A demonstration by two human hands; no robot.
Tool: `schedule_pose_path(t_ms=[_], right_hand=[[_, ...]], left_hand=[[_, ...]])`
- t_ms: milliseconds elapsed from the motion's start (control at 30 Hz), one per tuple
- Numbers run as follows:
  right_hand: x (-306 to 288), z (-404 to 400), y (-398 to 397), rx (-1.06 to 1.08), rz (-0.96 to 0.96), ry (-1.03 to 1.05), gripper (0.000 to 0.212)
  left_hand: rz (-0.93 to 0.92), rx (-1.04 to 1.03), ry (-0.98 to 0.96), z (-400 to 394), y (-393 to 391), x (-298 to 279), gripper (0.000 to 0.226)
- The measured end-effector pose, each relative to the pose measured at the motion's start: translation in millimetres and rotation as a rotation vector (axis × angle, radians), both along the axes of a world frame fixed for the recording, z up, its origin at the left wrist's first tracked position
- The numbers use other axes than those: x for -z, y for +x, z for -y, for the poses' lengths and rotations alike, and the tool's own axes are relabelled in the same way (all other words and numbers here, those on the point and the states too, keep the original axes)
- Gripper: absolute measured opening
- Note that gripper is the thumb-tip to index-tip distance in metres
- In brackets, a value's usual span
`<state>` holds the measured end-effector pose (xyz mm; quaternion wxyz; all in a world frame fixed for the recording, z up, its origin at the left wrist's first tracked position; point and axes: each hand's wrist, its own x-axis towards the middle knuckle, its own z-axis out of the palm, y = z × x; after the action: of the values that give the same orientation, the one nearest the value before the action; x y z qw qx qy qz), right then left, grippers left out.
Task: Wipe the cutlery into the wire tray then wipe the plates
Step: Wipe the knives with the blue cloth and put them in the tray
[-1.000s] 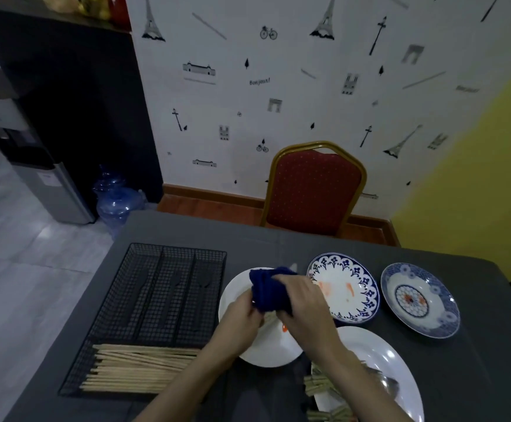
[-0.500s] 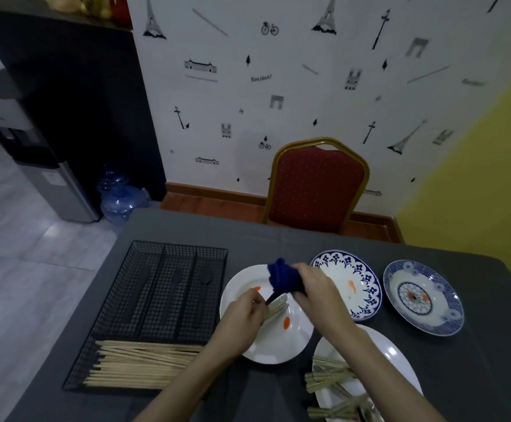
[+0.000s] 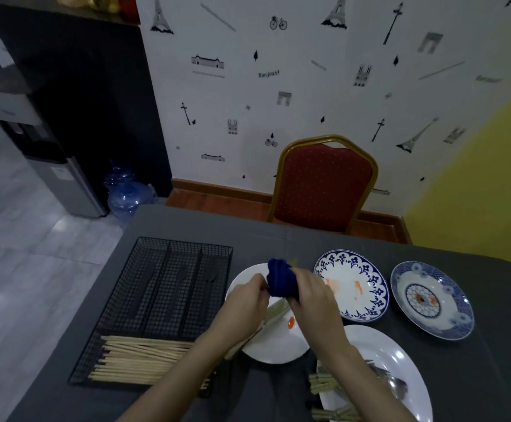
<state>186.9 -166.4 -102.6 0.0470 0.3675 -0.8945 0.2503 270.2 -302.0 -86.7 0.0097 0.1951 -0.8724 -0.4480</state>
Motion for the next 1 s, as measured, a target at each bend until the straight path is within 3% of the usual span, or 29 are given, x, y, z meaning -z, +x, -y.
schedule_pose_path(t_ms=[100,233,367,500,667,800,867,1000], right_hand=[[-2,-2,-9,0.039,-0.006,0.075,0.041],[4,-1,-2,-0.078,-0.007,0.142,0.040],[3,0,-20,0.023,-0.021,0.197,0.035],[6,8,-9,-0.136,-0.026,0.278,0.037],[3,1,-23,0.026,-0.071,0.311,0.032],[6,7,-6,-0.088,-0.054,0.285,0.035],[13,39,-7,-0.122,-0.056,0.310,0.033],[8,30,-40,0.101,0.017,0.247,0.023]], left_hand=[[-0.002,-0.007,-0.017,-4,4,1,0.017],[0.004,-0.016,0.001,-2,1,2,0.016],[-0.010,-0.006,0.023,2,4,3,0.015],[0.013,0.002,0.025,4,4,8,0.015],[0.001,0.009,0.021,3,5,12,0.015],[0.023,0.027,0.045,3,9,9,0.017],[0.016,-0.074,0.072,31,37,17,0.017],[-0.069,-0.146,0.101,38,48,20,0.015]])
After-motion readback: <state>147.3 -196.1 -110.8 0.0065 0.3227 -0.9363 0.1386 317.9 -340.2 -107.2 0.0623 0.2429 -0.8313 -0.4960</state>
